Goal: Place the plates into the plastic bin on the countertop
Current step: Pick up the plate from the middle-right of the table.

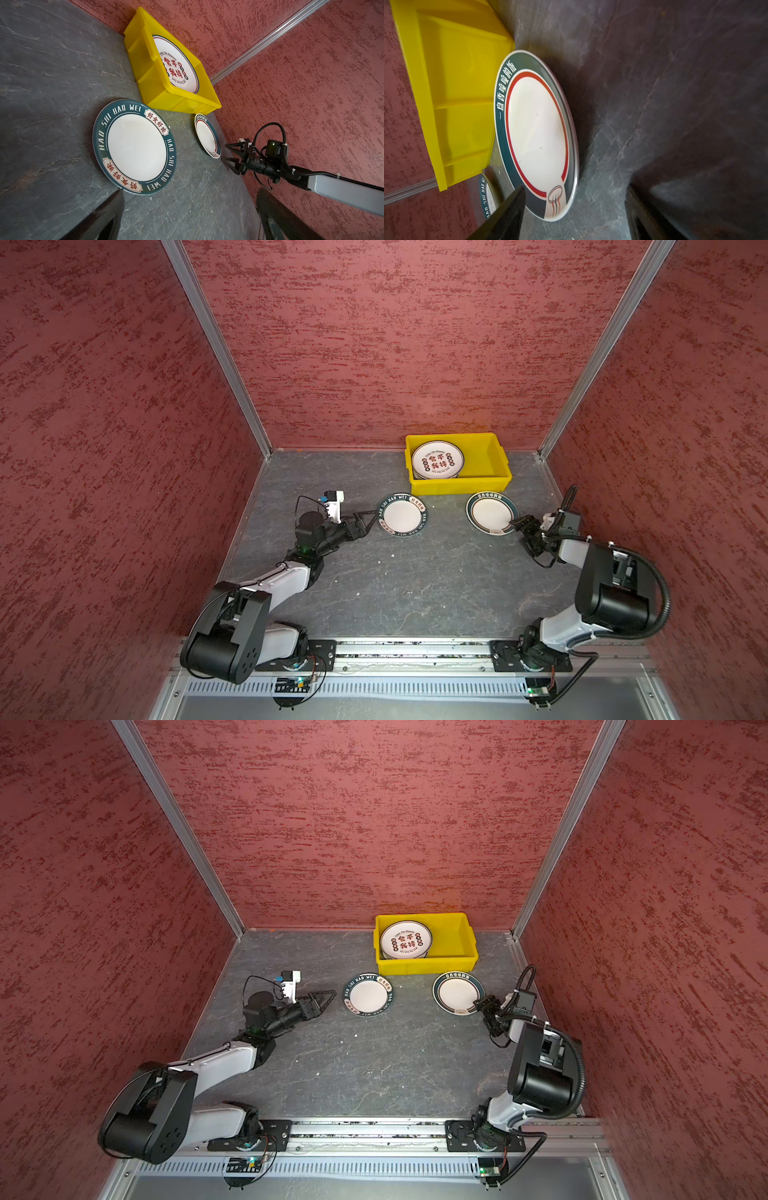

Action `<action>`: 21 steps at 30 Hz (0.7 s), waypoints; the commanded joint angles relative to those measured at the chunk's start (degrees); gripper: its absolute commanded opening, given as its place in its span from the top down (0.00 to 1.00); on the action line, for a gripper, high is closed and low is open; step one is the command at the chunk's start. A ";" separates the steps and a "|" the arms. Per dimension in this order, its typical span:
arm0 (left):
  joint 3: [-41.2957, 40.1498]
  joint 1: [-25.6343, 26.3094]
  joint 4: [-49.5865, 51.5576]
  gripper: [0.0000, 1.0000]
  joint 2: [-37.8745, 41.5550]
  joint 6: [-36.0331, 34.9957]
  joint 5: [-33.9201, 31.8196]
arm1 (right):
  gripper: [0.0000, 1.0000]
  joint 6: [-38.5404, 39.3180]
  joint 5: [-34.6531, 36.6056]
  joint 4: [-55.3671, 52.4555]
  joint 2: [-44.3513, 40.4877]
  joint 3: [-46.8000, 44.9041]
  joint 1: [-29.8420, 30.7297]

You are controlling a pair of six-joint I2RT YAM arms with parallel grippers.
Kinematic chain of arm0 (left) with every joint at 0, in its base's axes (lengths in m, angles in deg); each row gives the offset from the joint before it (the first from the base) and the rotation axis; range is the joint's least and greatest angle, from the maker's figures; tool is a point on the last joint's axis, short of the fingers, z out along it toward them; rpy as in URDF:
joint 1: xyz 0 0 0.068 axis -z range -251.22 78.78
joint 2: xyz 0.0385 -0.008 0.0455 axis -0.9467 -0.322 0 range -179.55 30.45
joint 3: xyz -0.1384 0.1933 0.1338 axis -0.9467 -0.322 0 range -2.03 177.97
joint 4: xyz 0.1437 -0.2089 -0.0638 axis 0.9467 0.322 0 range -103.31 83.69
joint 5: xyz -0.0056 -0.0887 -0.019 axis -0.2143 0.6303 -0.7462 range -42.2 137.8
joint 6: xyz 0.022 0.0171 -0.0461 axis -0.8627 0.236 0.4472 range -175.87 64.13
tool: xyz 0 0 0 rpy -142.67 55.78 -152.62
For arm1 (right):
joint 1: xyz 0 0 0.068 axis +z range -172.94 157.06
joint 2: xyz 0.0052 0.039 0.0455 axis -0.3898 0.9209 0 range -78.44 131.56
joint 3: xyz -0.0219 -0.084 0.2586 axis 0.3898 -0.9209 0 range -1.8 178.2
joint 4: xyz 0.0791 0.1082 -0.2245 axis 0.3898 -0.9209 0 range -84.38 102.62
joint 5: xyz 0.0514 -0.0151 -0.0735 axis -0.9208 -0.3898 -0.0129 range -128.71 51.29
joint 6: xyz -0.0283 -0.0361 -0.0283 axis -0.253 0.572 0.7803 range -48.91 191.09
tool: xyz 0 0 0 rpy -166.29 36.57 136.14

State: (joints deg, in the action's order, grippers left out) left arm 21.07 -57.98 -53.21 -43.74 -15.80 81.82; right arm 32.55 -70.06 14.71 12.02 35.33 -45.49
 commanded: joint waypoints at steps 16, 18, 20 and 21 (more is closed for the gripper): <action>0.07 -0.13 0.11 0.01 -0.25 -0.38 -0.60 | 0.35 -2.86 -3.93 11.47 7.16 -3.80 -0.10; 0.11 -0.14 -0.08 0.01 -0.59 -0.35 -0.44 | 0.36 -2.94 -4.01 12.08 7.90 -3.77 0.01; 0.18 -0.09 -0.17 0.01 -0.84 -0.21 -0.42 | 0.37 -2.94 -4.00 12.55 8.65 -3.65 0.05; 0.20 -0.14 -0.18 0.01 -0.87 -0.24 -0.38 | 0.37 -2.98 -4.22 12.94 8.97 -3.59 0.06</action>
State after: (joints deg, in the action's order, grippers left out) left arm 21.07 -57.98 -53.19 -44.12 -15.77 81.80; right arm 29.92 -75.46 29.86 18.27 33.36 -45.55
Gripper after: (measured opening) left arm 0.994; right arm 0.628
